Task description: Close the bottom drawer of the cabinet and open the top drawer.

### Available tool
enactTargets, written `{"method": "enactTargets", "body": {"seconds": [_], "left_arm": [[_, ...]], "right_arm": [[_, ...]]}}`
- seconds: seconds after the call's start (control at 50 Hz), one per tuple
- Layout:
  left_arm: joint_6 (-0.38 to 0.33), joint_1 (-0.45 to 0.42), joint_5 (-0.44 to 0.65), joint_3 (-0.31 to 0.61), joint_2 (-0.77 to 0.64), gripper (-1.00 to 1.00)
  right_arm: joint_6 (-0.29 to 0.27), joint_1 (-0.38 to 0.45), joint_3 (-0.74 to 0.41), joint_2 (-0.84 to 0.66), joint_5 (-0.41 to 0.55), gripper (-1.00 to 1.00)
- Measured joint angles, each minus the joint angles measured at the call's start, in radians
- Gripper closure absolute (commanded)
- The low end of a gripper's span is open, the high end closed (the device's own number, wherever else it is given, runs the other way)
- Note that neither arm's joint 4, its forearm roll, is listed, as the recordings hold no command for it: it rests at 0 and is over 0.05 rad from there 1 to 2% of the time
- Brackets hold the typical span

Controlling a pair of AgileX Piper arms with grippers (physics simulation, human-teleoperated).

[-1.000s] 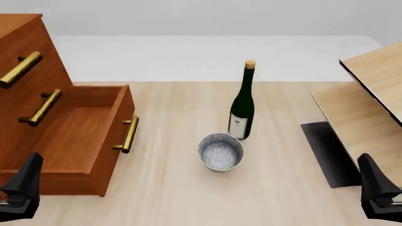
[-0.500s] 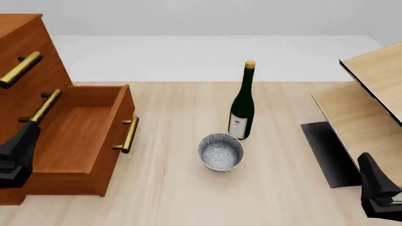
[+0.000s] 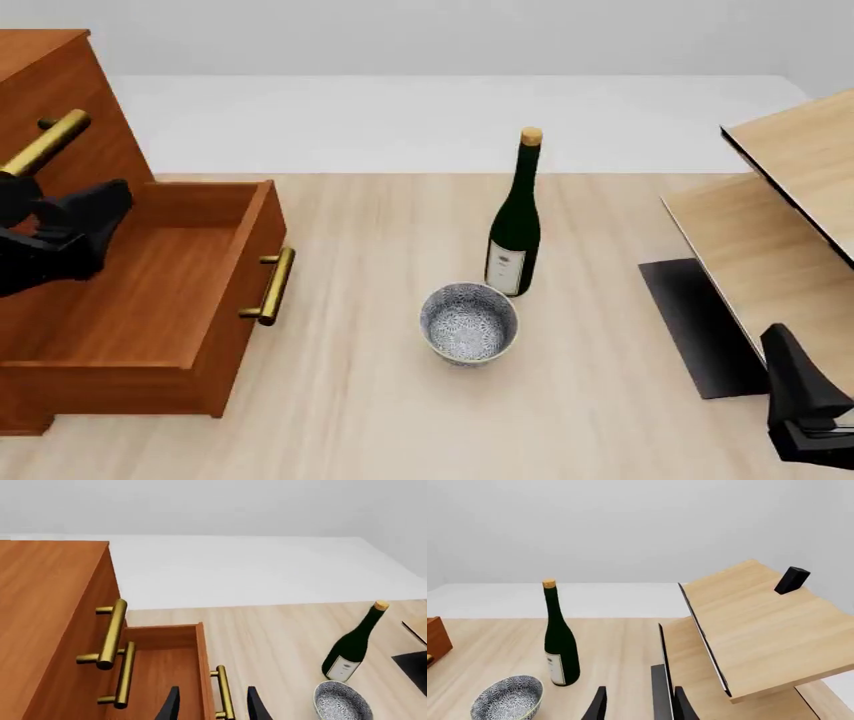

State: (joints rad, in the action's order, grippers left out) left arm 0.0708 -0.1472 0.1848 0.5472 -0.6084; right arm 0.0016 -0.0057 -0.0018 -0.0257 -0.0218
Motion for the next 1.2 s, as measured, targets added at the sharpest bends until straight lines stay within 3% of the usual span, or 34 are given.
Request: {"method": "enactTargets", "body": {"seconds": [0.46,0.96,1.2], "left_arm": [[0.146,-0.158,0.156,0.124,-0.222,-1.0],[0.323,-0.291,0.194,0.107,-0.4,-1.0],[0.421,-0.342,0.17,0.057,-0.444,-1.0]], "right_arm": [[0.009,0.001,-0.001,0.001,0.001,-1.0],[0.015,0.005,-0.002,-0.002,0.001,-1.0],[0.017,0.005,-0.002,-0.01,-0.005,-1.0]]}}
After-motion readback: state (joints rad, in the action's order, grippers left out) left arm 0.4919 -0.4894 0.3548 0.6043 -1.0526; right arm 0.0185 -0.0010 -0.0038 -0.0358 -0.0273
